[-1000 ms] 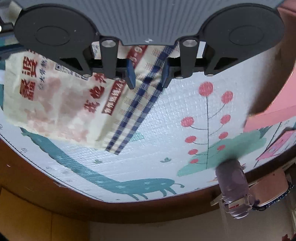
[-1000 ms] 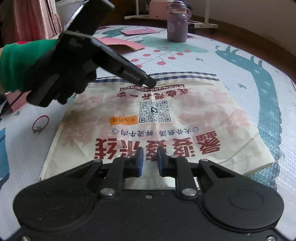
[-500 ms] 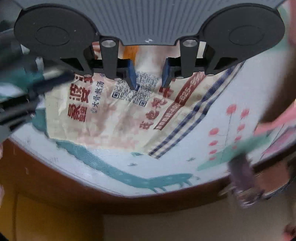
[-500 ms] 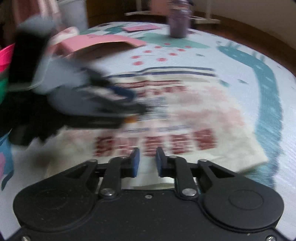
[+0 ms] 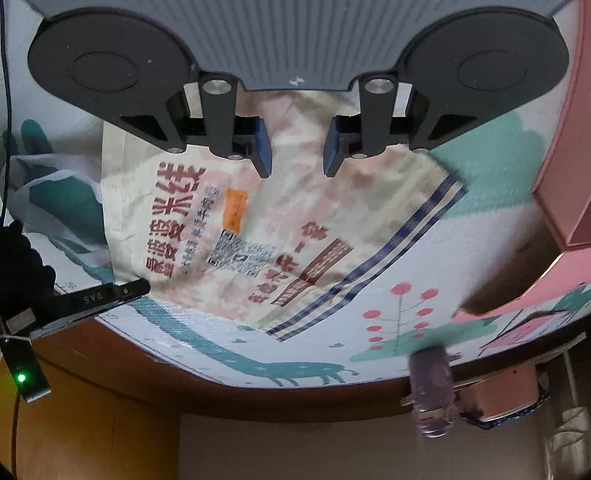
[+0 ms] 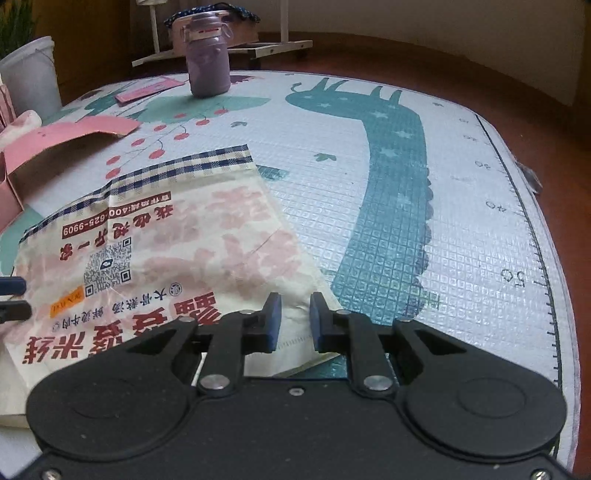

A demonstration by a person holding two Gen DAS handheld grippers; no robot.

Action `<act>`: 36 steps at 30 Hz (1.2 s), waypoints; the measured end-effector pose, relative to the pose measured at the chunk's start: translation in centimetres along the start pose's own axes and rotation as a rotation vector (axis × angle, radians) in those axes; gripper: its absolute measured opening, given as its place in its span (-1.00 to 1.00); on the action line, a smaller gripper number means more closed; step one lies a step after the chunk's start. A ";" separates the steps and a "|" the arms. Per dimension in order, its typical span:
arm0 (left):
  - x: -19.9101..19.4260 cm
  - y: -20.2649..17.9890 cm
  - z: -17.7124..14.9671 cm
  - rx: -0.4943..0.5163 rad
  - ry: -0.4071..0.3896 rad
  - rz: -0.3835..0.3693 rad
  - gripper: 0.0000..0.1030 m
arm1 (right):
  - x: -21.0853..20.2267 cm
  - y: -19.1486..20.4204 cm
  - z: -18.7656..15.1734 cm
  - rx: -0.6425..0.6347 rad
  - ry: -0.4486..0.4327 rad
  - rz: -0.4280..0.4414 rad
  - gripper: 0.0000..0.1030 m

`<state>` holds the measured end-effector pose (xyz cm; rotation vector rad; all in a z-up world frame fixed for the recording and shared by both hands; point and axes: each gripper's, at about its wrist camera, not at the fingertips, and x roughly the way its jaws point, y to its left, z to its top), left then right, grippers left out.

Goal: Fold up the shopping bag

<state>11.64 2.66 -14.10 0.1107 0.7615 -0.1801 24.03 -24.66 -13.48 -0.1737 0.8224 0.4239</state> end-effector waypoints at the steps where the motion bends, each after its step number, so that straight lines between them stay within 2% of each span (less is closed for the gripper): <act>1: -0.1 -0.1 -0.1 -0.004 0.003 0.005 -0.43 | 0.0 0.4 0.1 -0.016 0.005 -0.013 -0.69; 3: -0.8 -0.7 0.0 -0.061 0.033 0.001 -0.42 | -0.1 1.2 0.3 -0.054 0.020 -0.042 -0.65; 5: -1.4 -1.6 0.1 -0.069 0.040 0.014 -0.41 | 0.0 1.4 0.5 -0.082 0.030 -0.058 -0.63; 7: -2.3 -3.0 0.1 -0.087 -0.027 0.027 -0.41 | -0.5 1.7 0.7 -0.102 0.031 -0.070 -0.63; 8: -2.4 -3.7 0.1 -0.109 -0.045 -0.002 -0.41 | -1.0 1.9 0.9 -0.108 0.018 -0.065 -0.63; 9: -1.8 -4.8 -0.1 -0.111 -0.024 -0.034 -0.41 | -1.7 2.2 1.1 -0.119 0.004 -0.054 -0.63; 10: -1.4 -5.3 -0.2 -0.103 -0.010 -0.041 -0.35 | -2.2 2.8 1.2 -0.133 -0.007 -0.024 -0.63; 11: -1.2 -7.2 -1.0 -0.005 -0.021 -0.008 -0.25 | -2.6 3.4 1.3 -0.144 -0.015 0.018 -0.63; 12: -1.4 -8.5 -1.5 0.058 -0.036 0.027 -0.25 | -3.0 4.1 1.4 -0.155 -0.022 0.060 -0.63; 14: -1.6 -8.3 -1.3 0.006 -0.014 0.021 -0.25 | -3.5 5.5 1.3 -0.194 -0.023 0.133 -0.63; 15: -1.8 -7.6 -0.9 -0.034 0.017 -0.012 -0.17 | -3.2 6.5 1.0 -0.238 -0.003 0.153 -0.63; 17: -2.3 -7.0 -0.4 -0.020 0.066 -0.029 -0.10 | -2.4 8.3 0.1 -0.322 0.052 0.192 -0.65; 18: -2.7 -6.3 -0.4 -0.037 0.067 -0.012 -0.10 | -1.9 8.6 -0.3 -0.336 0.071 0.207 -0.68; 19: -3.0 -5.5 -0.5 -0.068 0.055 0.011 -0.10 | -1.7 8.6 -0.3 -0.329 0.070 0.217 -0.68; 21: -3.8 -2.8 -1.3 -0.229 0.013 0.039 -0.10 | -1.5 8.3 0.0 -0.313 0.077 0.228 -0.68; 22: -3.9 -2.0 -1.5 -0.271 0.006 0.040 -0.10 | -1.4 8.3 0.1 -0.312 0.076 0.228 -0.68; 24: -4.3 1.4 -3.0 -0.484 -0.016 0.015 -0.10 | -1.1 8.4 0.1 -0.316 0.077 0.227 -0.68; 26: -4.7 3.6 -4.2 -0.630 -0.061 -0.022 -0.10 | -0.9 8.3 0.2 -0.311 0.081 0.230 -0.68; 32: -4.0 6.1 -5.5 -0.854 -0.142 -0.125 -0.11 | -1.3 8.0 0.2 -0.281 0.090 0.254 -0.68; 36: -3.1 7.7 -6.2 -0.975 -0.178 -0.178 -0.23 | -1.1 7.8 0.3 -0.261 0.086 0.267 -0.68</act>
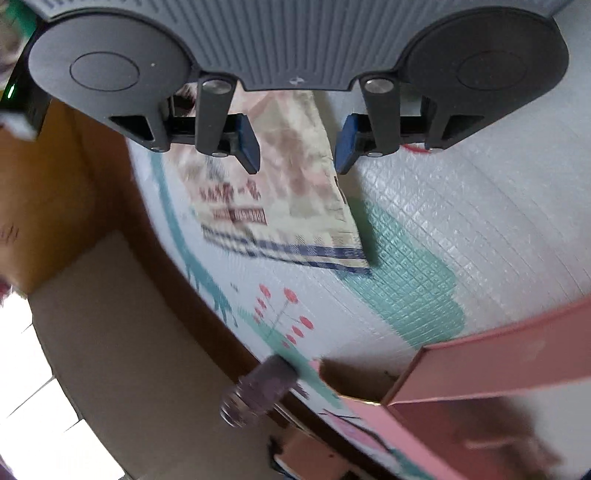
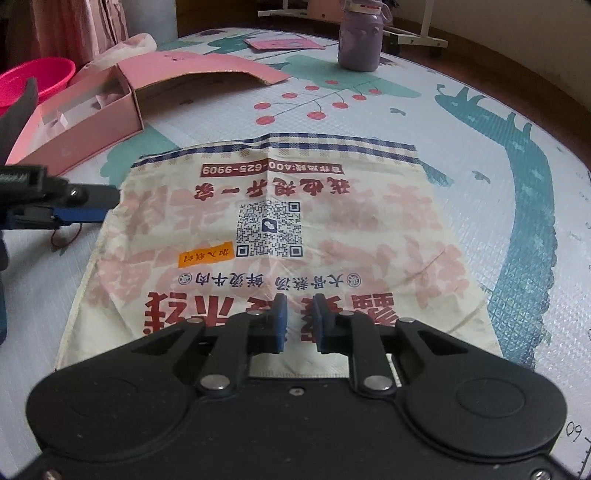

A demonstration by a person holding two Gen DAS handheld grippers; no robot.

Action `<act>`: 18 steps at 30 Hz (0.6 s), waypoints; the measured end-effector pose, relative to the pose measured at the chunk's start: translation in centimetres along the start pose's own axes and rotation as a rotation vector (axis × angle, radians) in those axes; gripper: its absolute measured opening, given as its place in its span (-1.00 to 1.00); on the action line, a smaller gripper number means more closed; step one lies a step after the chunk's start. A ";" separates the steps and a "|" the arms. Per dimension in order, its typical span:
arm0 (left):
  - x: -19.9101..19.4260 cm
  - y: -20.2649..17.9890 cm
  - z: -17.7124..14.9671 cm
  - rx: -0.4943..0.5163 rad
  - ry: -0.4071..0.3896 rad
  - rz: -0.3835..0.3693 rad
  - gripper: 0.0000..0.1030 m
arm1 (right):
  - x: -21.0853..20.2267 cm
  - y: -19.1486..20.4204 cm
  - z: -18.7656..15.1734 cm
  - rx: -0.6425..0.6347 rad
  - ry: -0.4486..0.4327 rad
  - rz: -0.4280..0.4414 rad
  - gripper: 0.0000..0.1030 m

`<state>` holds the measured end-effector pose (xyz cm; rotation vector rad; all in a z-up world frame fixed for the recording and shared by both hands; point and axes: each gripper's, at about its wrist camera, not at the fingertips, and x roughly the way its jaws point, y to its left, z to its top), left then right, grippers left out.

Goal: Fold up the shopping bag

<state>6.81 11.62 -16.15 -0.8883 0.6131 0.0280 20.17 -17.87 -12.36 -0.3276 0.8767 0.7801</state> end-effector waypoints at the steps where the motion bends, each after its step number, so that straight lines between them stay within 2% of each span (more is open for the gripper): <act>1: 0.2 0.3 0.1 -0.023 -0.004 -0.014 -0.27 | 0.1 0.0 0.0 0.003 -0.004 0.002 -0.68; 3: 0.6 0.7 0.3 -0.039 -0.007 -0.023 -0.35 | 0.2 0.0 0.0 0.010 -0.009 0.007 -0.68; 6: 0.9 0.9 0.2 -0.067 -0.017 -0.040 -0.35 | 0.2 -0.1 0.1 0.019 -0.009 0.016 -0.68; 10: 1.7 0.8 0.0 -0.089 0.014 -0.102 -0.35 | 0.2 -0.5 0.2 0.030 -0.008 0.031 -0.68; 12: 1.8 1.0 -0.5 -0.114 0.038 -0.162 -0.35 | 0.1 -0.6 0.1 0.038 -0.010 0.037 -0.68; 14: 1.8 0.5 -0.7 -0.084 0.047 -0.150 -0.36 | 0.1 -0.6 0.1 0.039 -0.010 0.036 -0.68; 15: 1.9 0.0 -0.9 -0.051 0.056 -0.133 -0.40 | 0.1 -0.6 0.1 0.038 -0.010 0.035 -0.68; 17: 2.1 -0.7 -1.1 0.003 0.074 -0.108 -0.78 | 0.1 -0.7 0.1 0.047 -0.011 0.037 -0.68; 18: 2.2 -1.0 -1.5 0.021 0.081 -0.103 -0.87 | 0.1 -0.8 0.1 0.055 -0.012 0.039 -0.68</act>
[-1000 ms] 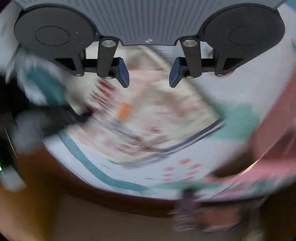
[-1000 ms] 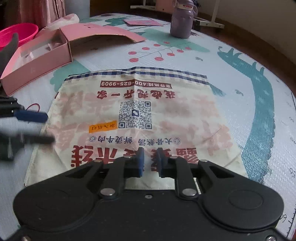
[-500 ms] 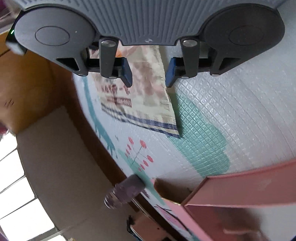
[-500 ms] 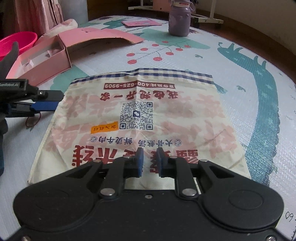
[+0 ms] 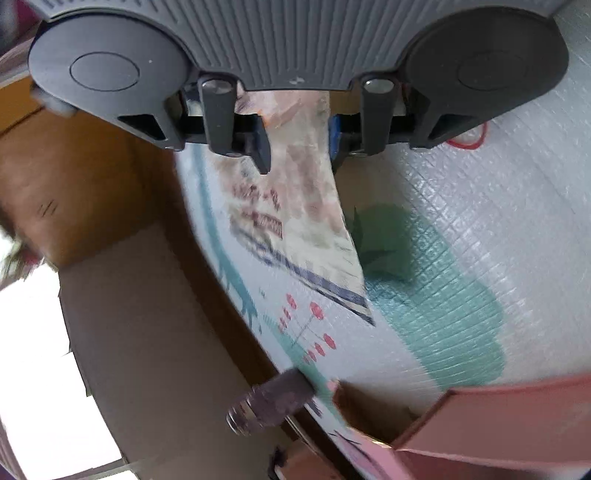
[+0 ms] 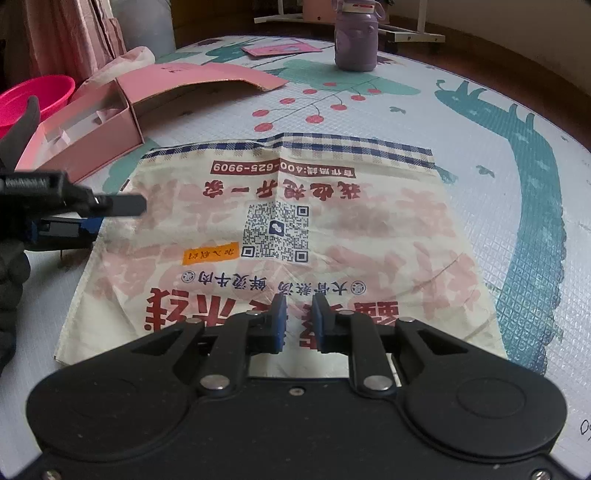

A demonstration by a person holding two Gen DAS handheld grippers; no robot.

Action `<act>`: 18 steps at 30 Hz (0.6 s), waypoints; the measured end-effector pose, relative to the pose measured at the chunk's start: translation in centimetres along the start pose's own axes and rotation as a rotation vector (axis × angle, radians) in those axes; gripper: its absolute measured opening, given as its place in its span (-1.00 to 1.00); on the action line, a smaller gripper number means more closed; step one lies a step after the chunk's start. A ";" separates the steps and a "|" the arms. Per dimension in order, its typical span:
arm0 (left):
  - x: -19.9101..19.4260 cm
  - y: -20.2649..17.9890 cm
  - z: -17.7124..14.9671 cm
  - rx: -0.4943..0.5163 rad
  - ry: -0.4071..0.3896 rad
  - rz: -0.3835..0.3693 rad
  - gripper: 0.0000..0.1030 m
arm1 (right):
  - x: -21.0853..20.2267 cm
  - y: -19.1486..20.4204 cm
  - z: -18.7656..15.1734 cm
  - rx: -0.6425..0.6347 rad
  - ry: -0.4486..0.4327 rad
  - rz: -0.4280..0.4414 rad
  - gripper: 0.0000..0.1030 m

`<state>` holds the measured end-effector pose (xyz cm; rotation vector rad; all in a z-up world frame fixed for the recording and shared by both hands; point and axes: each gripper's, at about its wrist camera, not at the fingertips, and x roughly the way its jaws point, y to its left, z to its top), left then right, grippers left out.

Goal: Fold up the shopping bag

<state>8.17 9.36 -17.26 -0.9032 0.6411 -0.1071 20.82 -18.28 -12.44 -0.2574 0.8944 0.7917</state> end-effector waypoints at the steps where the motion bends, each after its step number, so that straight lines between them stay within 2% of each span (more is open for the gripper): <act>1: 0.1 -0.2 -0.2 0.007 0.000 0.002 -0.87 | 0.0 -0.1 0.0 0.006 -0.001 0.002 -0.68; 7: -0.5 -2.9 -1.6 0.011 -0.039 -0.091 -0.95 | -0.5 -1.2 0.3 0.115 -0.044 0.073 -0.67; 11: -2.0 -6.8 2.0 0.073 -0.123 -0.156 -0.95 | -3.5 -3.0 1.1 0.248 -0.210 0.080 -0.67; 13: -2.7 -9.3 4.2 0.152 -0.159 -0.162 -0.95 | -4.7 -4.3 1.0 0.345 -0.284 0.094 -0.67; 15: -4.1 -13.9 7.0 0.302 -0.219 -0.159 -0.96 | -5.6 -5.5 0.8 0.429 -0.334 0.100 -0.67; 16: -4.3 -14.9 7.6 0.340 -0.232 -0.161 -0.96 | -5.9 -5.9 0.6 0.458 -0.353 0.097 -0.67; 17: -5.3 -18.1 8.5 0.470 -0.264 -0.170 -0.96 | -6.3 -6.3 0.5 0.486 -0.373 0.094 -0.67; 18: -5.7 -20.2 9.2 0.558 -0.280 -0.177 -0.96 | -6.8 -6.8 0.4 0.523 -0.401 0.094 -0.67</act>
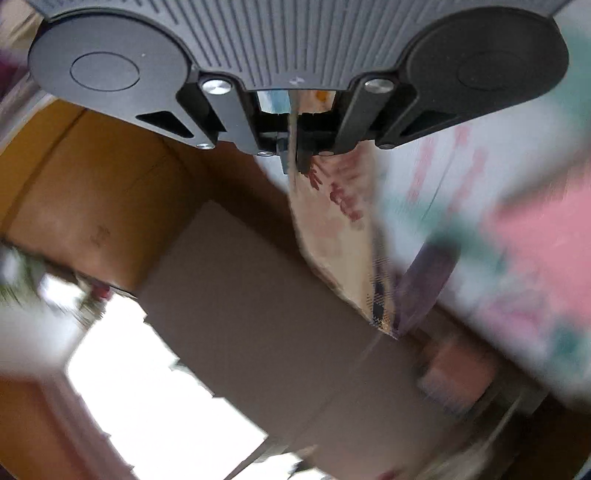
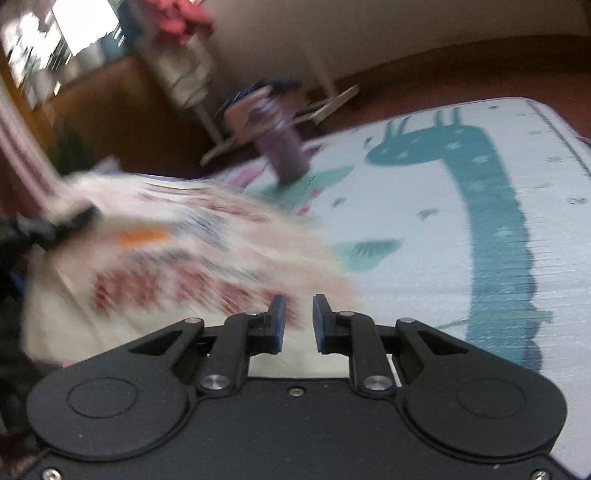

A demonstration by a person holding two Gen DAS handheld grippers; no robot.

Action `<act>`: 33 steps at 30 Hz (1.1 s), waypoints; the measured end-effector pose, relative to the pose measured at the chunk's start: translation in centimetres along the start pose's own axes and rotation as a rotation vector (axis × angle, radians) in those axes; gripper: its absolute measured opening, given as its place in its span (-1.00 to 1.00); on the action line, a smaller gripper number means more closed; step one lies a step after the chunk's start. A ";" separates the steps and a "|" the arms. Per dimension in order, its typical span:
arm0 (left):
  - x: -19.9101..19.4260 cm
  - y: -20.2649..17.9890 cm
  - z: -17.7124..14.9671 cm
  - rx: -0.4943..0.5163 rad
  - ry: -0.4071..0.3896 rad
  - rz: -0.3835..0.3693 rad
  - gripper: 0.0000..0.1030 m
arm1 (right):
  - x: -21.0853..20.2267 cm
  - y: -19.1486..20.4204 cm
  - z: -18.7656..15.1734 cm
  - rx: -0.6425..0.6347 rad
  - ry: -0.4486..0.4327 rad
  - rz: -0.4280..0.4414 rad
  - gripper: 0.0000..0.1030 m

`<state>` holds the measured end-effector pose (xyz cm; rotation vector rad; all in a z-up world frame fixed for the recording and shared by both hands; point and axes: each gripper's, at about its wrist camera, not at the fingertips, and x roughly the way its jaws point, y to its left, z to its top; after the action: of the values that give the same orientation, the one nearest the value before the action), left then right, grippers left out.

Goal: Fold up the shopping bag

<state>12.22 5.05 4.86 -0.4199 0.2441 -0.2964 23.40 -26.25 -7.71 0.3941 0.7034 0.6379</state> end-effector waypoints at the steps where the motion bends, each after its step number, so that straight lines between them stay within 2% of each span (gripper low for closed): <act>1: 0.3 -1.0 1.3 0.064 -0.005 -0.013 -0.96 | -0.4 -0.3 0.3 0.030 -0.025 0.003 -0.67; 4: 1.5 -7.6 3.0 0.495 0.018 -0.048 -0.96 | -1.6 -1.1 1.2 0.111 -0.096 0.012 -0.67; 6: 2.9 -12.3 0.9 0.876 0.127 -0.089 -0.96 | -2.4 -1.7 2.0 0.130 -0.135 -0.018 -0.67; 7: 3.6 -13.4 -0.3 0.992 0.166 -0.099 -0.96 | -2.8 -2.1 2.4 0.138 -0.151 -0.039 -0.67; 9: 4.6 -15.1 -6.1 1.299 0.313 -0.151 -0.96 | -4.3 -3.2 3.4 0.168 -0.206 -0.101 -0.67; 11: 4.3 -15.7 -11.7 1.480 0.421 -0.244 -0.96 | -5.7 -4.2 4.1 0.182 -0.249 -0.148 -0.67; 13: 3.6 -15.8 -17.0 1.616 0.502 -0.308 -0.96 | -7.0 -4.4 4.7 0.149 -0.271 -0.203 -0.67; 16: 2.5 -15.4 -22.8 1.691 0.562 -0.372 -0.96 | -7.3 -3.5 5.1 0.058 -0.249 -0.232 -0.64; 18: 2.2 -15.0 -25.3 1.720 0.563 -0.386 -0.95 | -6.9 -2.9 5.1 0.011 -0.218 -0.219 -0.46; 19: 2.3 -14.6 -26.1 1.722 0.565 -0.386 -0.95 | -6.2 -2.0 5.0 -0.038 -0.180 -0.198 -0.43; 21: 2.1 -14.0 -27.8 1.661 0.598 -0.352 -0.90 | -4.6 -0.3 4.4 -0.144 -0.100 -0.163 -0.40; 22: 2.1 -13.5 -28.4 1.625 0.640 -0.339 -0.87 | -4.2 0.2 4.2 -0.177 -0.077 -0.155 -0.40; 28: 1.8 -12.7 -29.3 1.598 0.640 -0.238 -0.87 | -2.6 2.8 3.2 -0.339 0.040 -0.064 -0.38; 30: 1.8 -12.2 -29.1 1.592 0.636 -0.209 -0.87 | -3.0 3.4 3.0 -0.399 0.067 -0.035 -0.13; 33: 1.0 -11.1 -27.8 1.572 0.637 -0.232 -0.87 | -3.8 3.7 2.6 -0.482 0.118 0.028 -0.12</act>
<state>2.42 -15.05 -15.15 1.2328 0.4991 -0.7408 21.49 -26.31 -2.08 -0.0793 0.6316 0.8361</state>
